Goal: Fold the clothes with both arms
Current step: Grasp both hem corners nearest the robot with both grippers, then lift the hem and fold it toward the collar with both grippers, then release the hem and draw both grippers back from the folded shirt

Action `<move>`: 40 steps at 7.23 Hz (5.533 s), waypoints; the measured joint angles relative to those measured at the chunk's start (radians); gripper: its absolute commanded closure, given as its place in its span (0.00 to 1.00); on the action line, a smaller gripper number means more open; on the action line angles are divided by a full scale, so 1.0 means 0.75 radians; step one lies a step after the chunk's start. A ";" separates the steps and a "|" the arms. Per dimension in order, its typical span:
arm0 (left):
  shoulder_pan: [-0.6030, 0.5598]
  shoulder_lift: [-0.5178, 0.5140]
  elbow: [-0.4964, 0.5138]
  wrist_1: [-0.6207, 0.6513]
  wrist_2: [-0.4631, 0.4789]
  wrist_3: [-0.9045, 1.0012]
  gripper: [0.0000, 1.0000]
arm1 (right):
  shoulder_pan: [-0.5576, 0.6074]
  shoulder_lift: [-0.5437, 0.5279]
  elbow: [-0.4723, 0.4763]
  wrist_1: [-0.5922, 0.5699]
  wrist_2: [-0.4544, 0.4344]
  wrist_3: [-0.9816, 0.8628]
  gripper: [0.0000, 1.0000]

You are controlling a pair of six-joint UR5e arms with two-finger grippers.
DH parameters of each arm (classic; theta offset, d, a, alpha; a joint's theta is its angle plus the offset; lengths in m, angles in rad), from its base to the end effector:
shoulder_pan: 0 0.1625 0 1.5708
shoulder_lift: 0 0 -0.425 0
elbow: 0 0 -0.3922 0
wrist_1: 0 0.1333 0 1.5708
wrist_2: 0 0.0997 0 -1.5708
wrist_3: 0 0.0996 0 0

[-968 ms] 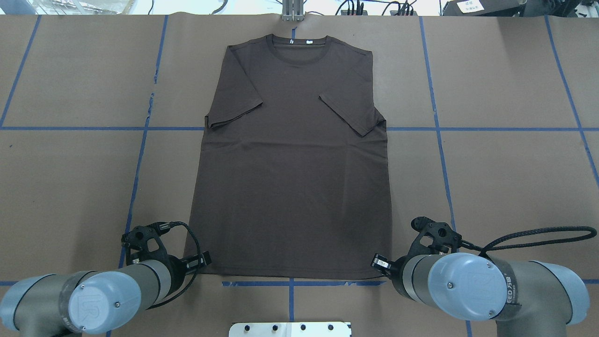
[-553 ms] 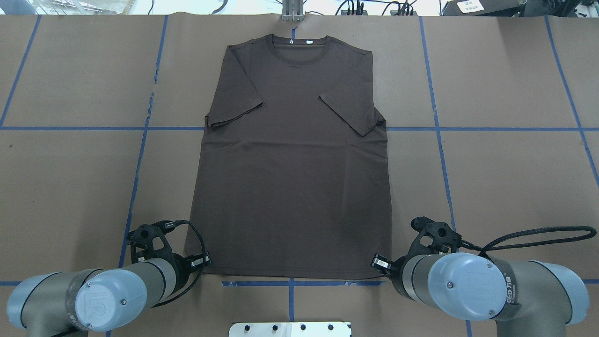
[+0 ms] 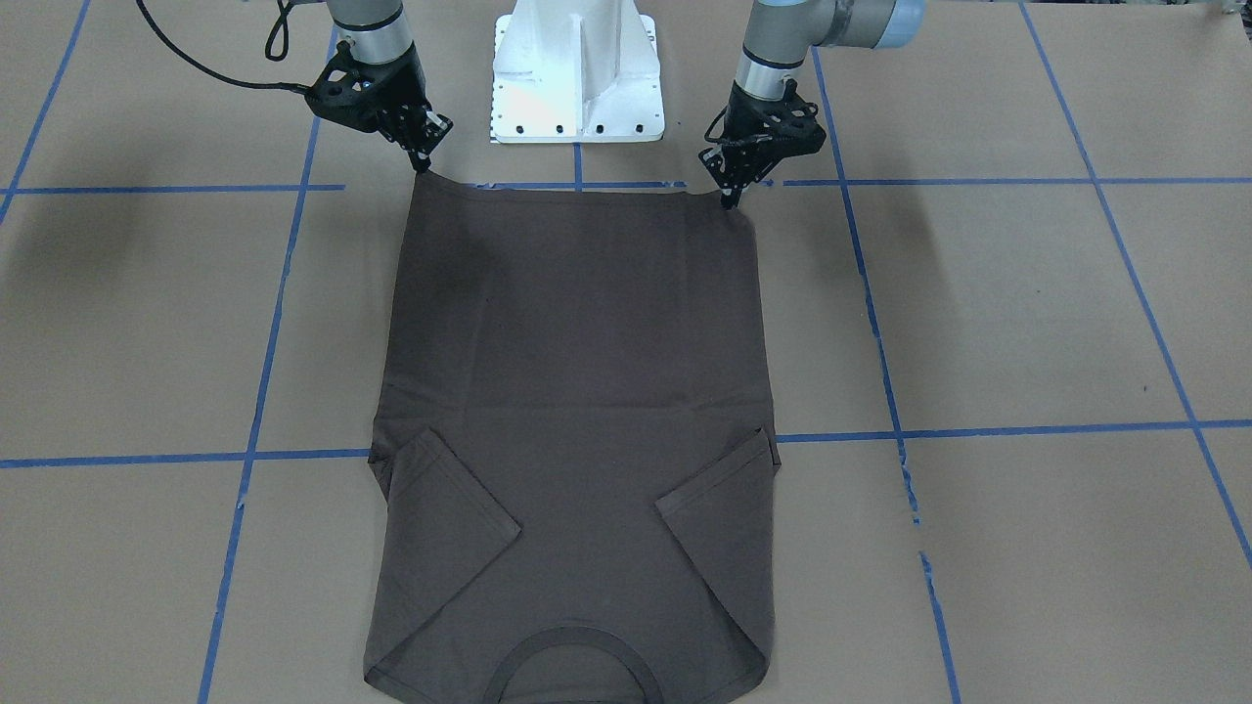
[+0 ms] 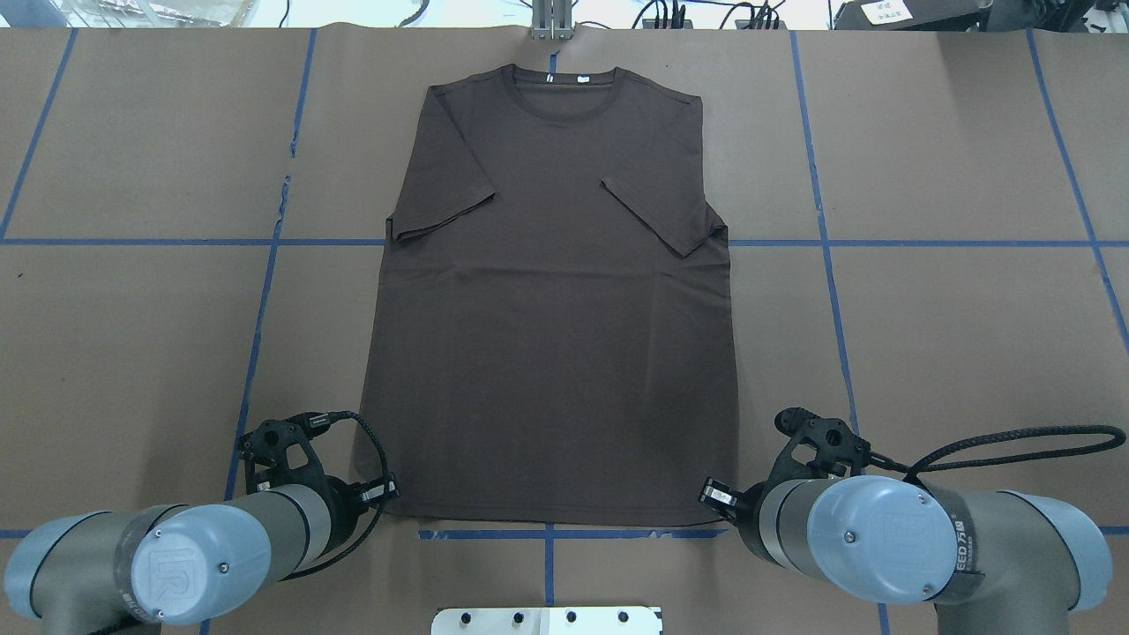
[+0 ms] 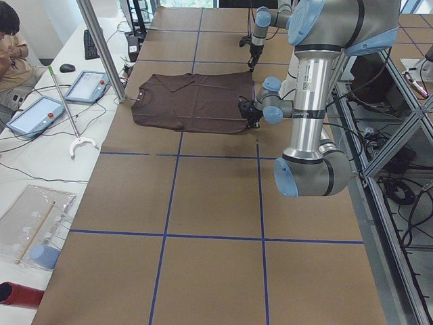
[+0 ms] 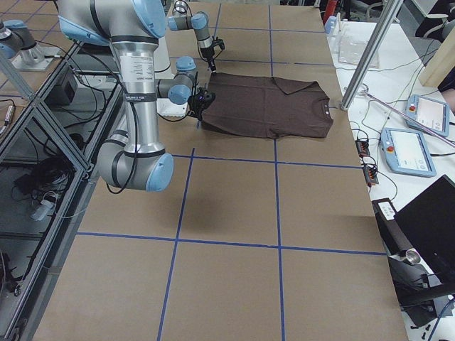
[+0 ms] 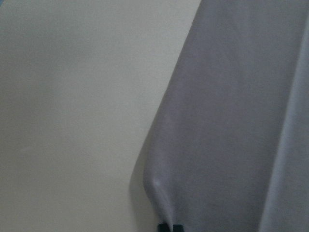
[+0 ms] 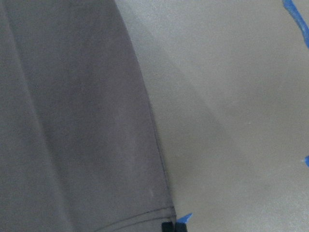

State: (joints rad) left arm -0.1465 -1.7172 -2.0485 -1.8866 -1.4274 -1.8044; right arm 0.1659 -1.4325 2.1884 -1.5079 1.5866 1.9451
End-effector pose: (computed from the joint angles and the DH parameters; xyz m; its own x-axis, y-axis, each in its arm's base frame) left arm 0.4916 -0.2217 0.3314 0.5078 -0.3065 -0.8051 0.3867 0.9162 -0.1049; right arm -0.4564 -0.2100 0.3096 0.5709 0.4662 0.6758 -0.3894 0.8784 -0.2771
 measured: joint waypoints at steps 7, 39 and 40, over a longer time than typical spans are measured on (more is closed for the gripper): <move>-0.079 -0.097 -0.172 0.083 -0.055 -0.068 1.00 | 0.130 -0.017 0.122 -0.015 0.114 -0.248 1.00; -0.810 -0.527 0.503 -0.184 -0.310 0.368 0.37 | 0.645 0.293 -0.717 0.364 0.424 -0.389 1.00; -0.809 -0.524 0.513 -0.185 -0.309 0.368 0.37 | 0.660 0.315 -0.721 0.361 0.428 -0.386 1.00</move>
State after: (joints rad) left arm -0.7532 -2.1100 -1.6637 -2.0252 -1.6590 -1.5283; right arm 0.6611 -1.1963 1.6478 -1.2369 1.9078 1.6556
